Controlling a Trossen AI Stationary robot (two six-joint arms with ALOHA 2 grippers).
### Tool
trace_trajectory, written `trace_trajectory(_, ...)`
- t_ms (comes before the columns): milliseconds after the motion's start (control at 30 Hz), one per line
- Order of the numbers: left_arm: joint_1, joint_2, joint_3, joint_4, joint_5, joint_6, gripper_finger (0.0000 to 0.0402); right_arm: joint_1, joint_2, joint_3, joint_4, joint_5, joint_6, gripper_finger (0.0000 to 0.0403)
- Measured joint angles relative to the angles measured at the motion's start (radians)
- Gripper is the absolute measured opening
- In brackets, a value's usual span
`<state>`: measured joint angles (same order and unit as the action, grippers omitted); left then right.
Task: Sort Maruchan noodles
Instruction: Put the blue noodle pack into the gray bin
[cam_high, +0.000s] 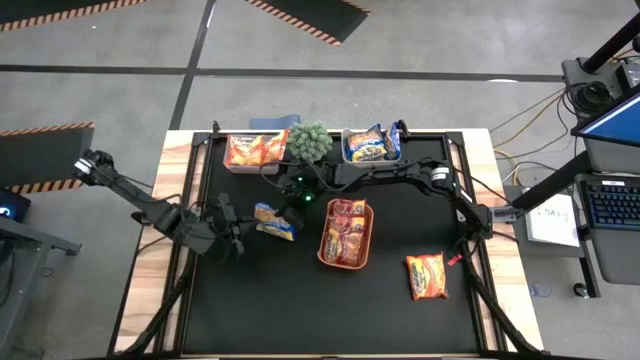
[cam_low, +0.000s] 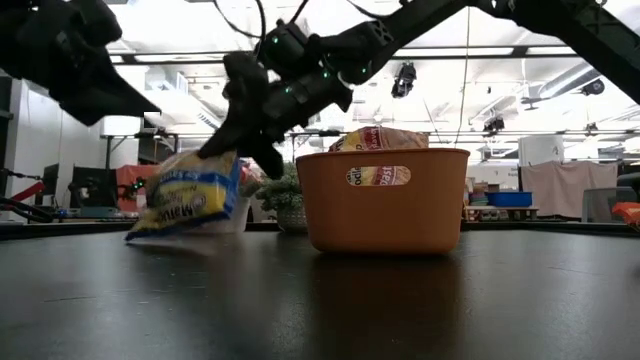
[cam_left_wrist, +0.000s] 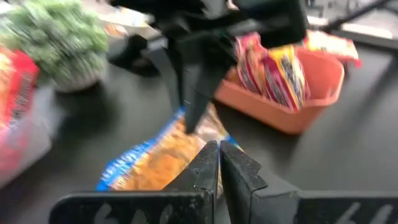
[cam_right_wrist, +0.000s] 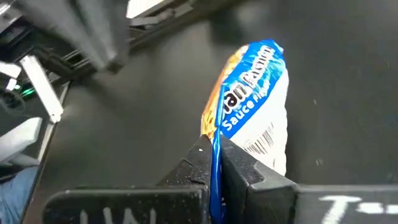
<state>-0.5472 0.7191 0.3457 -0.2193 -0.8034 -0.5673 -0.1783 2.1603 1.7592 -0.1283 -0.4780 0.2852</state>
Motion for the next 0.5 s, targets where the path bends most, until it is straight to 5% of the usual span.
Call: trace_trajectory(500,0.000,-0.085,0.001,0.002,-0.054,0.024,0.0000,-0.033,-0.255,0.000,-0.310,0.074,-0.175,0.0008)
